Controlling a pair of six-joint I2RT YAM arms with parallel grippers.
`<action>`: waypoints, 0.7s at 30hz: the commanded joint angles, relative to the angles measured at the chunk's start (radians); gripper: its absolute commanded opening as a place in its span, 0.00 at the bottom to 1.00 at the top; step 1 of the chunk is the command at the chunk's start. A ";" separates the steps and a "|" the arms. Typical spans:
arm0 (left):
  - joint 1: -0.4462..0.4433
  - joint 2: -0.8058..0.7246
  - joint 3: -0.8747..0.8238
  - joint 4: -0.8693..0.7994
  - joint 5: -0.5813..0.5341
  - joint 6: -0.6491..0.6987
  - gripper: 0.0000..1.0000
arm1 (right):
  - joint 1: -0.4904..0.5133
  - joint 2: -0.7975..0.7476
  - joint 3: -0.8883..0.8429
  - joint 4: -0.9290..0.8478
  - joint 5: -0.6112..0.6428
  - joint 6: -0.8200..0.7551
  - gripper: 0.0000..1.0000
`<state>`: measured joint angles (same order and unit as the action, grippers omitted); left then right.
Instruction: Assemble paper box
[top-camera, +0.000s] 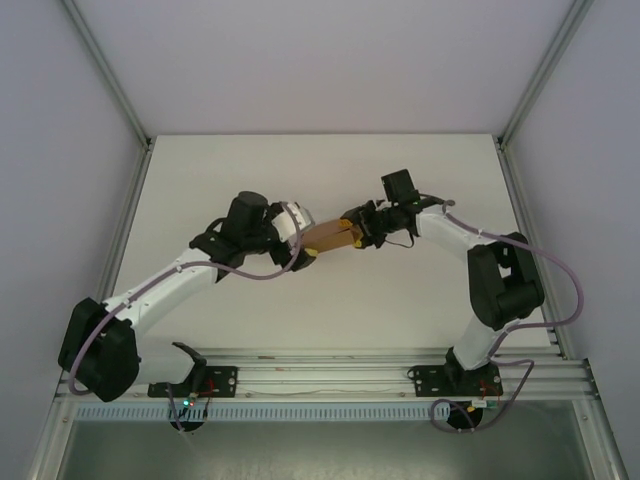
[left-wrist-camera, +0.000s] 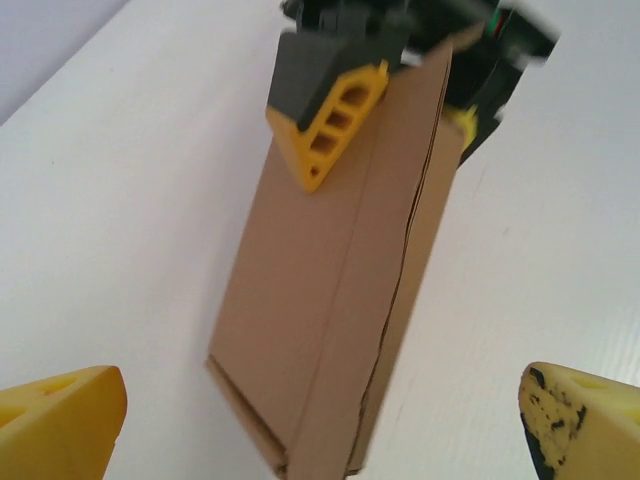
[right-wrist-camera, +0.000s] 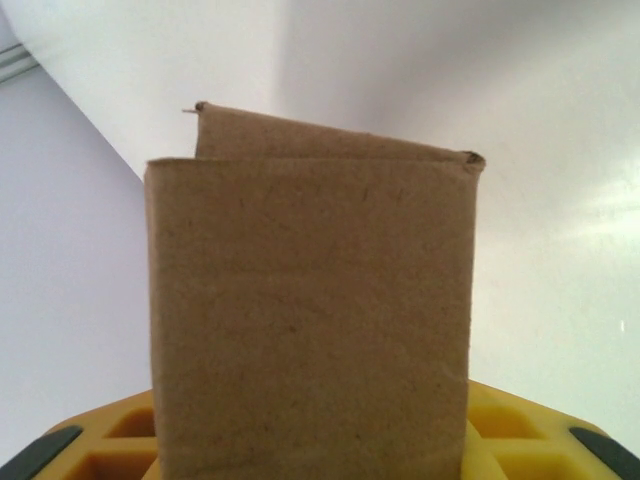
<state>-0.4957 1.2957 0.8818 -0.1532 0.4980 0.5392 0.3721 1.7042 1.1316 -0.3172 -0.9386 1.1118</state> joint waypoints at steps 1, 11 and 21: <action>-0.035 0.036 0.013 -0.073 -0.151 0.170 1.00 | 0.002 -0.017 0.004 -0.037 -0.124 0.133 0.28; -0.044 0.104 0.038 -0.081 -0.186 0.221 0.99 | 0.001 -0.027 0.012 -0.047 -0.161 0.174 0.28; -0.045 0.146 0.066 -0.053 -0.196 0.204 0.61 | 0.003 -0.078 -0.011 -0.028 -0.187 0.199 0.34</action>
<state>-0.5369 1.4303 0.9211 -0.2207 0.3206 0.7429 0.3676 1.6695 1.1320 -0.3435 -1.0626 1.3018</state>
